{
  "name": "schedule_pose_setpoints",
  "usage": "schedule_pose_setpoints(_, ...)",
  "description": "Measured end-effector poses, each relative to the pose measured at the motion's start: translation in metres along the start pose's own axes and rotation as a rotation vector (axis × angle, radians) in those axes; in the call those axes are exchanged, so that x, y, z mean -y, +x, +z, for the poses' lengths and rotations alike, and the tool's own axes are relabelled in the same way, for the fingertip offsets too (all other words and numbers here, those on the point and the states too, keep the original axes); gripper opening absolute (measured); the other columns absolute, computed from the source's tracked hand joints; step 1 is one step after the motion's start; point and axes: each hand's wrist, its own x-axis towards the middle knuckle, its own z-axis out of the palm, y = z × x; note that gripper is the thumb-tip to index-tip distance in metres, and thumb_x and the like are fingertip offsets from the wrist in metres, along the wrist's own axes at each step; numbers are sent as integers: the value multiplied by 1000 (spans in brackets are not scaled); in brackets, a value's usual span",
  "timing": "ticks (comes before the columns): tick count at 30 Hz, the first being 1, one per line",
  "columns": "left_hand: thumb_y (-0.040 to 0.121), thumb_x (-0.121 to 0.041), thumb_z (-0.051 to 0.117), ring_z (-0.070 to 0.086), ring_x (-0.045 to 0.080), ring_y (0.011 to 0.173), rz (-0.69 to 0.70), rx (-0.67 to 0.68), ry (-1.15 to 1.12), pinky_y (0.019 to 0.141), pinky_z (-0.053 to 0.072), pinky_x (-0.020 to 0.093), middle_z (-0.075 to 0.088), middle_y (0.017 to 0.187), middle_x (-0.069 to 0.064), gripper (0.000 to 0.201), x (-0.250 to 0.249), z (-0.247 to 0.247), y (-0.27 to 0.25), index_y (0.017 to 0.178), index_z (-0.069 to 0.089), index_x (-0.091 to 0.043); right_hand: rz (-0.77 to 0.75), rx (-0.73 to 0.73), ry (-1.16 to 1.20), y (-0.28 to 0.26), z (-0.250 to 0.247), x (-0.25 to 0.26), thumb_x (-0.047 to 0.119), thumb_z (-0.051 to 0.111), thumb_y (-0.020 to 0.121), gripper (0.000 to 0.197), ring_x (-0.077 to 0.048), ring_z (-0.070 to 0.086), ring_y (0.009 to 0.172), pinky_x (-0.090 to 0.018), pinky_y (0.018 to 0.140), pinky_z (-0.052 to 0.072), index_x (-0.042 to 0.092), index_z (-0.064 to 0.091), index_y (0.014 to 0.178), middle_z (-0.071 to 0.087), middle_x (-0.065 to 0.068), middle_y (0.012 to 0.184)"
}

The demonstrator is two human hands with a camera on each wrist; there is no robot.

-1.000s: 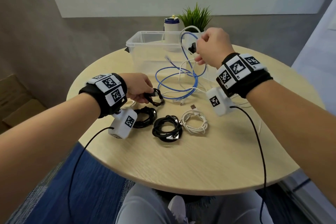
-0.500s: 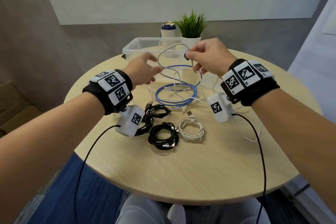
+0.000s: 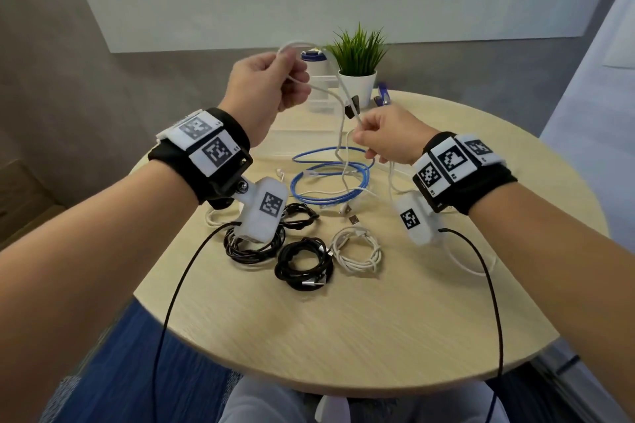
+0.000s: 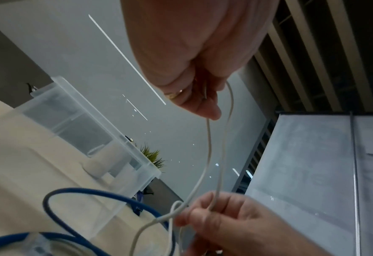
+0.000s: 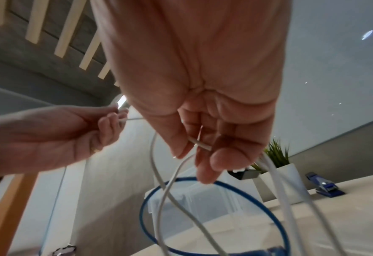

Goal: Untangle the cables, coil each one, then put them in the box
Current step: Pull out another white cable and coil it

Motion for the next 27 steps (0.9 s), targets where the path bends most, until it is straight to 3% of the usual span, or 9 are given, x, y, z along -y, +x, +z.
schedule_pose_setpoints(5, 101, -19, 44, 60, 13, 52, -47, -101, -178, 55, 53, 20, 60, 69, 7, 31, -3, -7, 5, 79, 58, -2, 34, -92, 38, 2, -4, -16, 22, 54, 95, 17, -8, 55, 73, -21, 63, 45, 16, 69, 102, 60, 8, 81)
schedule_pose_setpoints(8, 100, -11, 42, 57, 17, 58, -166, -97, -74, 54, 53, 20, 57, 72, 11, 25, 8, -9, 2, 81, 56, -2, 6, -243, 117, 4, -13, -15, 25, 54, 95, 18, -8, 52, 66, -31, 74, 48, 18, 69, 99, 61, 7, 76)
schedule_pose_setpoints(10, 96, -1, 42, 55, 18, 66, -307, -37, 79, 55, 54, 21, 55, 79, 11, 11, 15, -10, -1, 94, 53, -3, -11, -325, 158, 3, -21, -11, 28, 54, 95, 17, -9, 50, 60, -30, 72, 47, 19, 68, 93, 63, 4, 73)
schedule_pose_setpoints(12, 90, 0, 47, 54, 19, 80, -385, 2, 356, 64, 51, 25, 54, 95, 9, 31, 18, -14, -2, 119, 46, -12, -29, -352, 178, 4, -28, -7, 28, 55, 95, 18, -7, 49, 57, -28, 67, 45, 18, 70, 95, 63, 4, 69)
schedule_pose_setpoints(16, 82, -7, 56, 49, 19, 105, -119, -52, 589, 77, 44, 25, 39, 135, 7, 77, 12, -13, -7, 147, 19, -24, -63, -337, 114, 2, -32, -1, 23, 59, 93, 18, -7, 53, 69, -22, 68, 42, 18, 72, 103, 59, 10, 70)
schedule_pose_setpoints(20, 92, -31, 54, 18, 19, 143, 234, 201, 1122, 115, 17, 44, 25, 154, -4, 54, 7, 3, -20, 143, 35, -31, -143, -296, 130, -4, -21, 13, 20, 63, 89, 14, -2, 47, 60, -18, 60, 39, 12, 75, 94, 58, 10, 66)
schedule_pose_setpoints(23, 97, -39, 45, 49, 18, 119, 230, 306, 1205, 105, 33, 40, 60, 125, -1, 30, 9, 13, -20, 121, 59, -29, -206, -334, 238, -6, -17, 24, 17, 68, 85, 7, -7, 53, 63, -24, 64, 48, 13, 74, 85, 67, -3, 73)
schedule_pose_setpoints(25, 98, -34, 45, 55, 2, 69, 183, 337, 1077, 71, 45, 20, 71, 95, 0, 27, 9, 16, -19, 101, 68, -20, -216, -357, 254, -6, -18, 25, 16, 68, 85, 5, -9, 55, 65, -26, 67, 50, 14, 72, 84, 68, -5, 76)
schedule_pose_setpoints(27, 98, -28, 46, 44, -3, 43, 137, 325, 922, 44, 33, 10, 70, 82, -7, 26, 6, 17, -18, 93, 68, -16, -204, -350, 244, -5, -17, 22, 14, 66, 86, 6, -6, 52, 60, -23, 62, 48, 11, 71, 84, 64, 0, 69)
